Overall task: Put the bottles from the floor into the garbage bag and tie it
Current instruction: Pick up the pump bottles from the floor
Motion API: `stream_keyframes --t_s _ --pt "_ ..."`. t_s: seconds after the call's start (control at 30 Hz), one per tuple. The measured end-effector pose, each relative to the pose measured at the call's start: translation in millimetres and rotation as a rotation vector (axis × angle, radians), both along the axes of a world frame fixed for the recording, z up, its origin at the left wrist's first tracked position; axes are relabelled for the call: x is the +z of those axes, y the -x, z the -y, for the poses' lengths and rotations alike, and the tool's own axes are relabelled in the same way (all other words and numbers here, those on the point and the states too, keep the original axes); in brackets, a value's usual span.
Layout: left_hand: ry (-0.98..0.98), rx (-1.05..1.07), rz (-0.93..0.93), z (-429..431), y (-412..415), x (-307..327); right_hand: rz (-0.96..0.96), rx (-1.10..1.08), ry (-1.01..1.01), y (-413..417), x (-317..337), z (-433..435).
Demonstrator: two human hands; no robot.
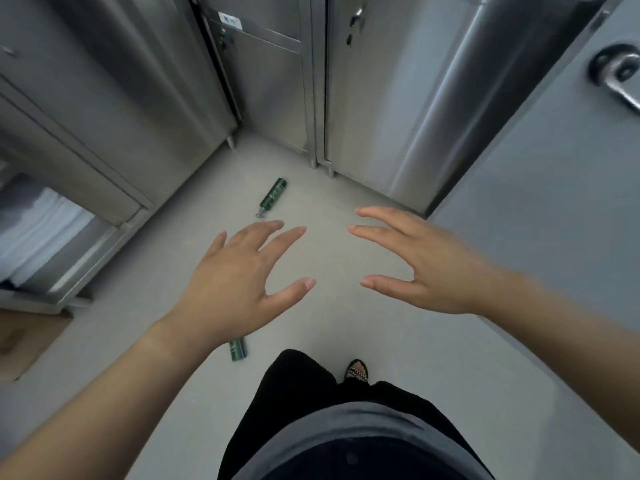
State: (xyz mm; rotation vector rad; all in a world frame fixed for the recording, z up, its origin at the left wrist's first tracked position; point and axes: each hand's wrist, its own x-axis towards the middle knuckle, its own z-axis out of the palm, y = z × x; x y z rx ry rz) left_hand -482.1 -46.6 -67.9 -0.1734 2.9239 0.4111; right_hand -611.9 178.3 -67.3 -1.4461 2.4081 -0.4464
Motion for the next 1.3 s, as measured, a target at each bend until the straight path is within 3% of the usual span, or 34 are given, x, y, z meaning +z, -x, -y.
stream_keyframes --t_s 0.37,0.73,1.13,1.3 --pt "-0.027 0.216 0.013 104 93 -31 -0.030 0.190 -0.068 132 -4 139" --pt "0.034 0.249 0.033 223 198 -26 -0.009 0.247 -0.007 248 -5 251" --pt "-0.015 0.735 0.121 248 248 -77 0.172 0.660 -0.069 360 -78 386" --pt "-0.062 0.839 0.143 256 269 -116 0.218 0.787 -0.129 386 -138 415"
